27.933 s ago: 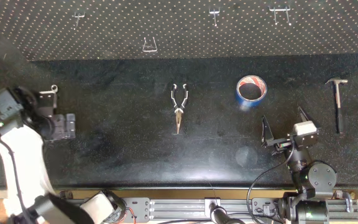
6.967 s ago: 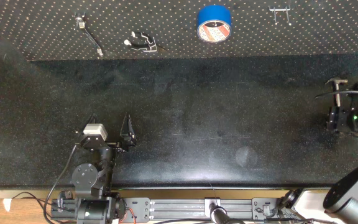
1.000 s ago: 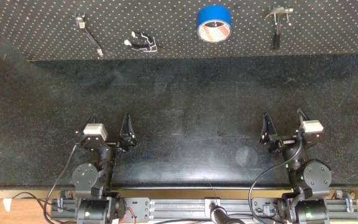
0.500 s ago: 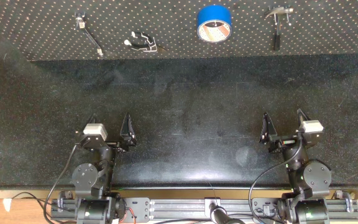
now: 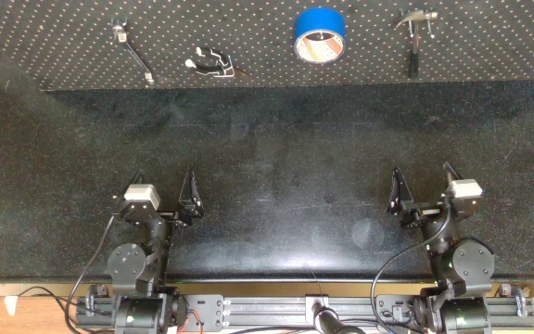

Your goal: Place Tools Onto Pegboard

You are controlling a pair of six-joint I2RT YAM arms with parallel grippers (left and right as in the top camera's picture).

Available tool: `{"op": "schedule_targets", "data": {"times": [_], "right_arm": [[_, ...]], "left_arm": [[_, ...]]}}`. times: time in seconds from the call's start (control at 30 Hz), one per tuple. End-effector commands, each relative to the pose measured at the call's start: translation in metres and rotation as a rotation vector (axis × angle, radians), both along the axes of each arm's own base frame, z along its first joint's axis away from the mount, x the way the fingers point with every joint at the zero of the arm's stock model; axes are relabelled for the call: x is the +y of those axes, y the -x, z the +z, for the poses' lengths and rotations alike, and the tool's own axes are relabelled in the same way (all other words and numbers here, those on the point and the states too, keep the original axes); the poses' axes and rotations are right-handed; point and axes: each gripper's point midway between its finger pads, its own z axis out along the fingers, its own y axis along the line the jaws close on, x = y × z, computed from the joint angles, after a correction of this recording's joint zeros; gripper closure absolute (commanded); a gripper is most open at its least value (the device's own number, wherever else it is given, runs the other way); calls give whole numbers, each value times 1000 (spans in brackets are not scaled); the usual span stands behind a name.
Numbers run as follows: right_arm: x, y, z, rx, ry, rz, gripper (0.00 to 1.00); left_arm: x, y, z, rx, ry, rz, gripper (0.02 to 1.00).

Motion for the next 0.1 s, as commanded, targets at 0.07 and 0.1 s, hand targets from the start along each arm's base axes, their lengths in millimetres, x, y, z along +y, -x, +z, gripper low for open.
{"op": "schedule_targets", "data": {"times": [0.07, 0.1], "right_arm": [[4, 1, 1, -3, -20, 18, 25], [4, 1, 1, -3, -20, 18, 25]], "left_arm": [[0, 0, -1, -1, -16, -3, 23], [0, 0, -1, -1, -16, -3, 23]]}}
